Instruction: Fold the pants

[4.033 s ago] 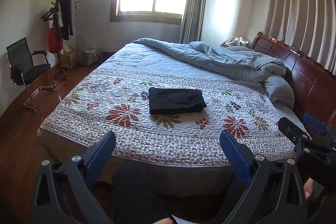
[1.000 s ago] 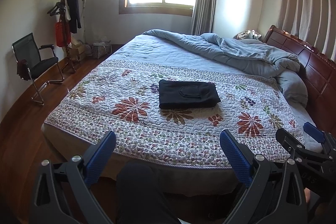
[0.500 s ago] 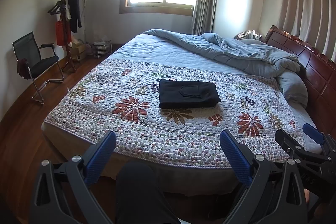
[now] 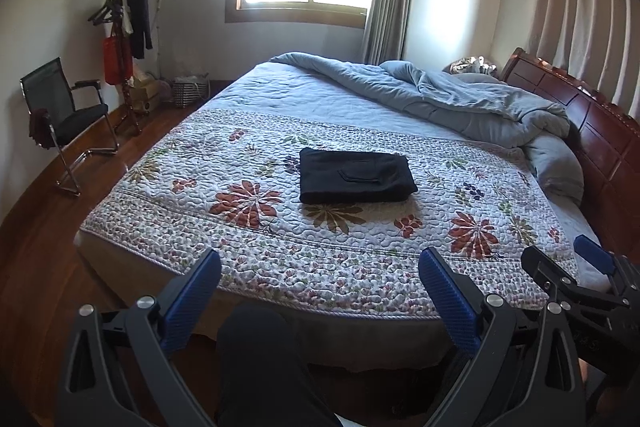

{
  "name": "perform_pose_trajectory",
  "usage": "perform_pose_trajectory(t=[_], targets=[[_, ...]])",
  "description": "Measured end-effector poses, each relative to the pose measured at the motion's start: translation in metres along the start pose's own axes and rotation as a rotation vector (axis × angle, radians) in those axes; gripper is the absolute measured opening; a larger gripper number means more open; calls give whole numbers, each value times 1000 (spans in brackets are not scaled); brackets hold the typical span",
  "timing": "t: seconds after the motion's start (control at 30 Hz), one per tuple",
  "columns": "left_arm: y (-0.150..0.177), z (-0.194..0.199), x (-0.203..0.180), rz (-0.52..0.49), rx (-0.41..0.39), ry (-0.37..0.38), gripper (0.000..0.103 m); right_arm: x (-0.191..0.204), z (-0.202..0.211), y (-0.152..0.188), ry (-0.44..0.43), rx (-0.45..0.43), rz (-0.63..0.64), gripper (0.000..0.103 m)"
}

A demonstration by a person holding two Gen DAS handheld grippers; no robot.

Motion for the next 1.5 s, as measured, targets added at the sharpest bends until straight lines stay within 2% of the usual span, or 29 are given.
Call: perform_pose_trajectory(t=[1.5], targets=[[0,-1,2,6,0,-13,99,1,-4,-2,-4,4,8,98]])
Point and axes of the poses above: each gripper's, at about its wrist camera, not at the fingertips, and z roughly against the way its jaws point, x to its left, y to its underside, the point moved 8 cm from there along -z, roughly the way its jaws point, and after that the axes turned 13 degrees about y, right-handed, at the moved point
